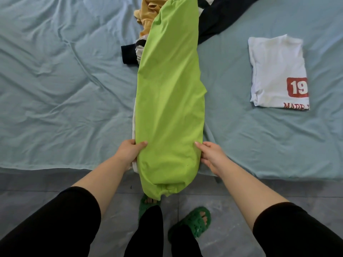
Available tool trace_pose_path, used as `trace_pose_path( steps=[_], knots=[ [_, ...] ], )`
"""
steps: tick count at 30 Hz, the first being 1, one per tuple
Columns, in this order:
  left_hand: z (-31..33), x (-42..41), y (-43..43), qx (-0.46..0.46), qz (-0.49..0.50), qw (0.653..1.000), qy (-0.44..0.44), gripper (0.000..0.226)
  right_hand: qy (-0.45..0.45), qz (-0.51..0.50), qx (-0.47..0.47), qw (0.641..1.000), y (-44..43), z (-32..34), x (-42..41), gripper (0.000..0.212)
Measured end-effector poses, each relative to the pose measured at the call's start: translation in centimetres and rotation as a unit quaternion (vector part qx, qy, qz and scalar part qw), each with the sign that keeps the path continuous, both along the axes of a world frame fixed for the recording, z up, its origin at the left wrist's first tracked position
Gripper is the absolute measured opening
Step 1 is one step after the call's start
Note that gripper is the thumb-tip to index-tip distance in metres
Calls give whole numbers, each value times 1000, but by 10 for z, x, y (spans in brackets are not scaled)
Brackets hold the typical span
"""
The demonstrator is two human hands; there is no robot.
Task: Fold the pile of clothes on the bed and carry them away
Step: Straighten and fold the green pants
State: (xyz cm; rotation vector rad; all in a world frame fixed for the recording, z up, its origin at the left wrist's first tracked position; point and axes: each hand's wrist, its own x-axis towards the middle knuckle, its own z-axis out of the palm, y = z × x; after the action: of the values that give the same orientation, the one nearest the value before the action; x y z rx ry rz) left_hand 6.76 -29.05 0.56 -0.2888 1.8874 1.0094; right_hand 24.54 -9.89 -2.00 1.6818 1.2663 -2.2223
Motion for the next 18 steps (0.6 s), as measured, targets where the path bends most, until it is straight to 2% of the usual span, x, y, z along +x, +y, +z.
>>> trace_pose_path(
  steps=[4, 7, 13, 16, 18],
  knots=[
    [1, -15, 21, -5, 37, 998, 53, 34, -38, 16, 18, 999, 8, 2, -19, 6],
    [2, -28, 38, 19, 65, 997, 35, 32, -50, 8, 26, 998, 10, 1, -29, 7],
    [-8, -73, 52, 17, 57, 997, 51, 21, -52, -116, 17, 992, 37, -3, -65, 9],
    [-14, -89, 41, -3, 45, 999, 9, 21, -70, -109, -5, 992, 37, 0, -79, 3],
    [-13, -99, 44, 5, 30, 999, -40, 27, -73, -116, -34, 990, 40, 7, -88, 18]
  ],
)
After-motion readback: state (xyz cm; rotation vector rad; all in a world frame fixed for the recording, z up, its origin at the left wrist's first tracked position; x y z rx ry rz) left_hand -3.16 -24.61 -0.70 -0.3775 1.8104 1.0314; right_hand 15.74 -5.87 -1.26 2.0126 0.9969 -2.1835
